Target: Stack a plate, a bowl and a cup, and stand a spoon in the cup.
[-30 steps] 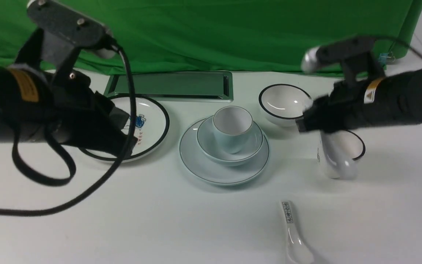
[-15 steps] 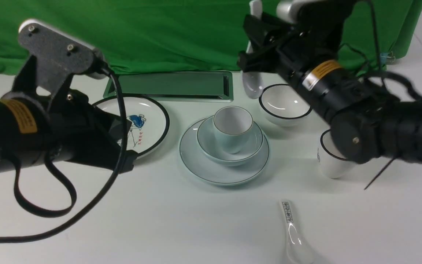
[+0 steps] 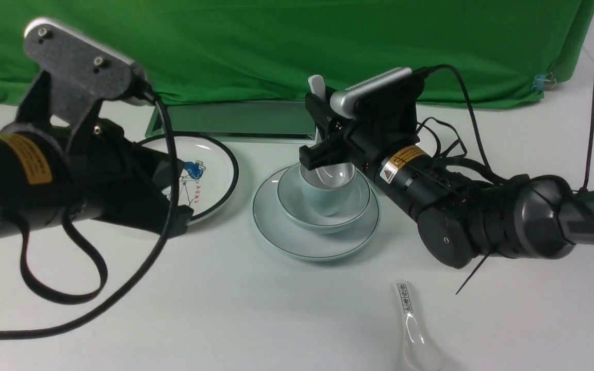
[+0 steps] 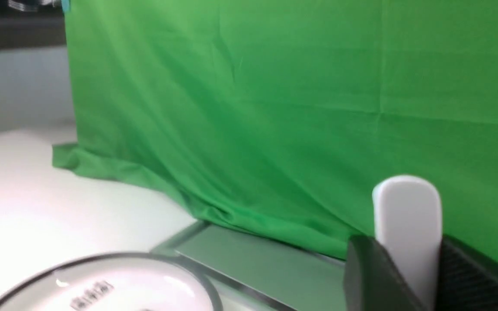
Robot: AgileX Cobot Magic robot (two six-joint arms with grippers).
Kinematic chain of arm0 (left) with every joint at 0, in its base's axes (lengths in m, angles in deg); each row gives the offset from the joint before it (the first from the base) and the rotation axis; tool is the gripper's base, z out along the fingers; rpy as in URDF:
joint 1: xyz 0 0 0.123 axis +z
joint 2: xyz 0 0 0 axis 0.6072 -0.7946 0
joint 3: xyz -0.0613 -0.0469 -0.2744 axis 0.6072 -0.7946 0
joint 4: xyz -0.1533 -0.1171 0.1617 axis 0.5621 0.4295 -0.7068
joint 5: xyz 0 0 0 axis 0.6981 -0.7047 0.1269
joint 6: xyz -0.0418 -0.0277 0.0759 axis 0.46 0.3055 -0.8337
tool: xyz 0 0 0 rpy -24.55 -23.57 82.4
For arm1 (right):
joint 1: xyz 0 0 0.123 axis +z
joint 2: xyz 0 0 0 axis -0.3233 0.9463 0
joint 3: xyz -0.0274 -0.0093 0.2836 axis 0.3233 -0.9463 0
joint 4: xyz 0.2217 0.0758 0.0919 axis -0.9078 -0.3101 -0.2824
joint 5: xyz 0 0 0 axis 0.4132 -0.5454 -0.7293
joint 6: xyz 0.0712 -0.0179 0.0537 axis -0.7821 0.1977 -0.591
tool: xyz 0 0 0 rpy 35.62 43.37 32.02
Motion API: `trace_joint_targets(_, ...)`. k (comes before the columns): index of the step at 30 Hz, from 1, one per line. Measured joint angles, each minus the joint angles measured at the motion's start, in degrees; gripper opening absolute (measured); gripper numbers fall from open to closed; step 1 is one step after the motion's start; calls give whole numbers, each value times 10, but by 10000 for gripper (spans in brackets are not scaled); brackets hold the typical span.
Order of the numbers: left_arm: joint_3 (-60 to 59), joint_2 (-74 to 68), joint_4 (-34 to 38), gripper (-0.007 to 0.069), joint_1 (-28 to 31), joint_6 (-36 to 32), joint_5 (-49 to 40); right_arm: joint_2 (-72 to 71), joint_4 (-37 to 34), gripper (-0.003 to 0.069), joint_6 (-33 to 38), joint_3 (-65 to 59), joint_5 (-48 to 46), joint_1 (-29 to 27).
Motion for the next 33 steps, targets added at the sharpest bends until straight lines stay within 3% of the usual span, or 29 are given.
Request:
trace_joint_targets(7,0,0,-2,-36,0,14,1,-1,0,263,17,0,-10,0)
trace_joint_targets(10,-1,4,-2,-36,0,24,-1,-8,0,268,18,0,-18,0)
trace_joint_targets(13,-20,32,-2,-36,0,30,-4,-48,0,231,18,-5,-52,0)
trace_joint_targets(16,-76,102,-2,-36,0,34,-6,-144,0,133,18,-6,-168,0)
trace_joint_targets(17,-76,107,-2,-36,0,34,-6,-150,0,133,18,-6,-177,0)
trace_joint_targets(20,-142,197,-2,-36,0,40,-8,-252,0,36,18,-6,-336,0)
trace_joint_targets(24,-205,319,-2,-36,0,47,-12,-368,-1,11,39,-22,-491,0)
trace_joint_targets(33,-256,508,-4,-36,0,51,-20,-619,-1,11,62,-184,-528,0)
